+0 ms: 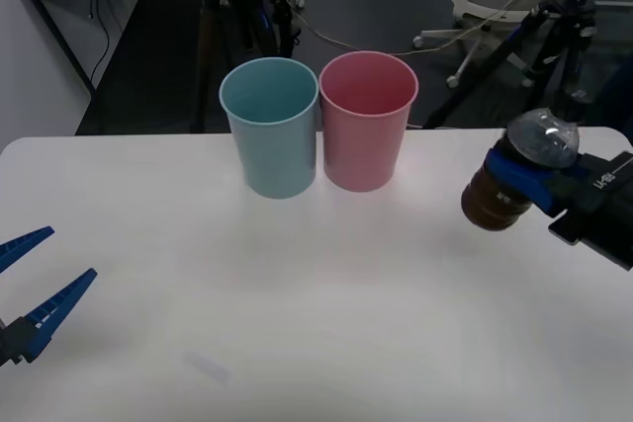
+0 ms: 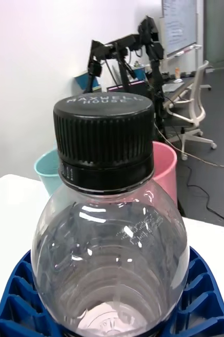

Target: Grasp the object on the table and drop it into the matching bin: aluminum can to the light blue bin, PET bottle to the pink bin.

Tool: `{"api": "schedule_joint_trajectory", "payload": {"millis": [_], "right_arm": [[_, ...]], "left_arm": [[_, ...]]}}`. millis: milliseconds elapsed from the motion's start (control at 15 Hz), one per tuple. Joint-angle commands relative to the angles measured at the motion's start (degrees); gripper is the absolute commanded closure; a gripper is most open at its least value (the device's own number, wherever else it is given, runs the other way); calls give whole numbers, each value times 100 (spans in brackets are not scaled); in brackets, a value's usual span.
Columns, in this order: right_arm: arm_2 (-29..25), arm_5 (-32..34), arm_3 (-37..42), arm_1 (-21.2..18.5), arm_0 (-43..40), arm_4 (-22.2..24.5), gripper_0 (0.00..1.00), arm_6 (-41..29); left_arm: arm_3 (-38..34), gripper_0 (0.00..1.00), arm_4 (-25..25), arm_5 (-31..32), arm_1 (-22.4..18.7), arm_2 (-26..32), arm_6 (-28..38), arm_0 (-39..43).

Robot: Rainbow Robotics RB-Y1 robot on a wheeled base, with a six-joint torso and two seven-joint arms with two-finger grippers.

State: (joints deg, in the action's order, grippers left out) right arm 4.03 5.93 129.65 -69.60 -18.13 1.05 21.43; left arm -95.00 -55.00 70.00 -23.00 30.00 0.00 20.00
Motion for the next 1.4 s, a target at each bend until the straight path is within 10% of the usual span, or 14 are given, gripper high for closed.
{"api": "schedule_joint_trajectory", "payload": {"millis": [67,667,1067,1400], "right_arm": [[-69,-171,69,-449,468,-439,100,28],[608,-708,-142,-1574,2674,-2461,100,371],[3517,-936,-1566,-1056,6076,-2777,100,450],[4572,-936,-2630,-317,7333,-2865,100,520]], "left_arm": [[0,0,0,0,0,0,0,0],[0,0,0,0,0,0,0,0],[0,0,0,0,0,0,0,0],[0,0,0,0,0,0,0,0]]}}
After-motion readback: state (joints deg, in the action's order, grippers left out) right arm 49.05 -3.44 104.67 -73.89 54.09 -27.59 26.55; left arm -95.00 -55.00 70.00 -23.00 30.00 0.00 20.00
